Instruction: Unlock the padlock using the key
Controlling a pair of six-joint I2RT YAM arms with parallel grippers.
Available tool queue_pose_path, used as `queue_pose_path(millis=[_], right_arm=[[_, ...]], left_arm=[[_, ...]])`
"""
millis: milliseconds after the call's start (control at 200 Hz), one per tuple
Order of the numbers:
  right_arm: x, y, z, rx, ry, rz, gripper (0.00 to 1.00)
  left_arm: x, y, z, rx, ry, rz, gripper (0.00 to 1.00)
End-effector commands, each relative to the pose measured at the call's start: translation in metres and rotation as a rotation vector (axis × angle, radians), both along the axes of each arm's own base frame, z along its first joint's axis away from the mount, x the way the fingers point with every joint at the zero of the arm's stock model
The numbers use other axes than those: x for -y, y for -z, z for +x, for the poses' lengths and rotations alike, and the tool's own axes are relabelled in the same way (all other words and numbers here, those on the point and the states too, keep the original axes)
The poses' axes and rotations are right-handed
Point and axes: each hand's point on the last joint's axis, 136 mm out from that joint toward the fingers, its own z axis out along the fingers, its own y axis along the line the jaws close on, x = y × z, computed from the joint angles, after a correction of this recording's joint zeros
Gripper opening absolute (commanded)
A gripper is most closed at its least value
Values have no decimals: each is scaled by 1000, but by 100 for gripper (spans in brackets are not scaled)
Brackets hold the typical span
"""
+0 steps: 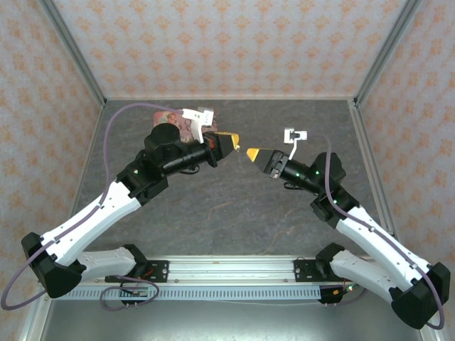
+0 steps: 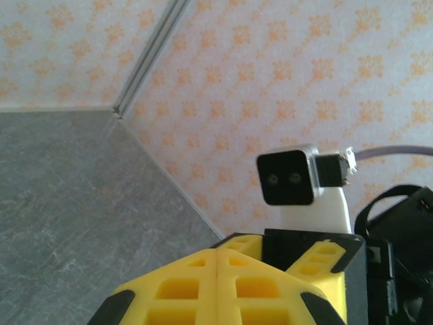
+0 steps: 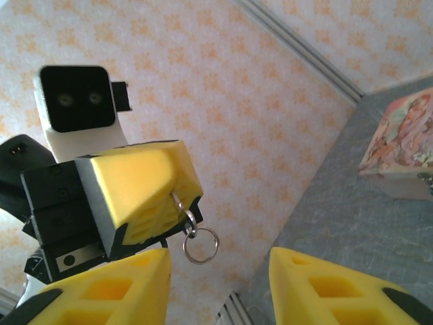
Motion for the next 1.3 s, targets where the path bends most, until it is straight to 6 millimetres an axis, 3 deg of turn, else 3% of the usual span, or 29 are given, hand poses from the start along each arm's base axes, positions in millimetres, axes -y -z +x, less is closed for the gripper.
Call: queue_pose_path(millis=[0,505,916,1296], right_arm=[[-6,-36,-15,110,-79,46,44],[-14,-37,-12,96,-129,81,44],[-18,-26,-13,59,-153,76,40],[-24,-19,-13,39,-167,66,33]], left_arm=[[1,-13,-11,43,50,1,0],[6,-15,-10,38,68,-20,0],[8,-15,-6,30,61,-27,0],[6,-12,-2,23,36,-22,0]])
